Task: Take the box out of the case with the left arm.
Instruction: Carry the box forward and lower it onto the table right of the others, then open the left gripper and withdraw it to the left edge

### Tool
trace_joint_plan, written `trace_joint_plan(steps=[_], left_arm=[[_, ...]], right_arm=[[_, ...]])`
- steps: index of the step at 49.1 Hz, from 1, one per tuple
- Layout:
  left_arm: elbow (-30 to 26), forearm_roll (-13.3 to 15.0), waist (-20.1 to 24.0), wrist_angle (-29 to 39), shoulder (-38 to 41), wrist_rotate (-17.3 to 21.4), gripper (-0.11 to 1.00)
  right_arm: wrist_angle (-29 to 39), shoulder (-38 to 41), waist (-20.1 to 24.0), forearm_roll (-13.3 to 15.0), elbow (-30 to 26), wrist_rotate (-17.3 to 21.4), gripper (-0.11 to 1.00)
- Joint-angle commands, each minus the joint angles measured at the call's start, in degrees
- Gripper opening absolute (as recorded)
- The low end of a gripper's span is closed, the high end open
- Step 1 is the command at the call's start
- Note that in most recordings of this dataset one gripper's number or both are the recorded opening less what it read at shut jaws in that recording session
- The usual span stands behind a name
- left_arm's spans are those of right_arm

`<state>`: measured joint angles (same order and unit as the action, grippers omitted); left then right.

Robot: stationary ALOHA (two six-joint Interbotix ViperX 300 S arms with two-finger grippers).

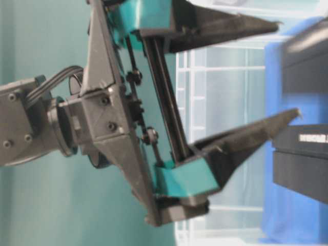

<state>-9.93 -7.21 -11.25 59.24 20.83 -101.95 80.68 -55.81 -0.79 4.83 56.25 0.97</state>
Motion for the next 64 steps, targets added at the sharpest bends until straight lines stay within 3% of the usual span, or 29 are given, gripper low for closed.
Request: trace_joint_plan(steps=[1, 46, 64], left_arm=[[-1.4, 0.0, -0.2, -0.3, -2.0, 0.1, 0.94], [-3.3, 0.1, 0.4, 1.2, -6.2, 0.6, 0.91], [-7.6, -0.4, 0.5, 11.4, -10.6, 2.5, 0.90]], right_arm=[[0.1, 0.3, 0.0, 0.0, -1.5, 0.1, -0.01], [0.1, 0.2, 0.0, 0.0, -1.6, 0.1, -0.01], [0.1, 0.2, 0.0, 0.0, -1.6, 0.1, -0.01]])
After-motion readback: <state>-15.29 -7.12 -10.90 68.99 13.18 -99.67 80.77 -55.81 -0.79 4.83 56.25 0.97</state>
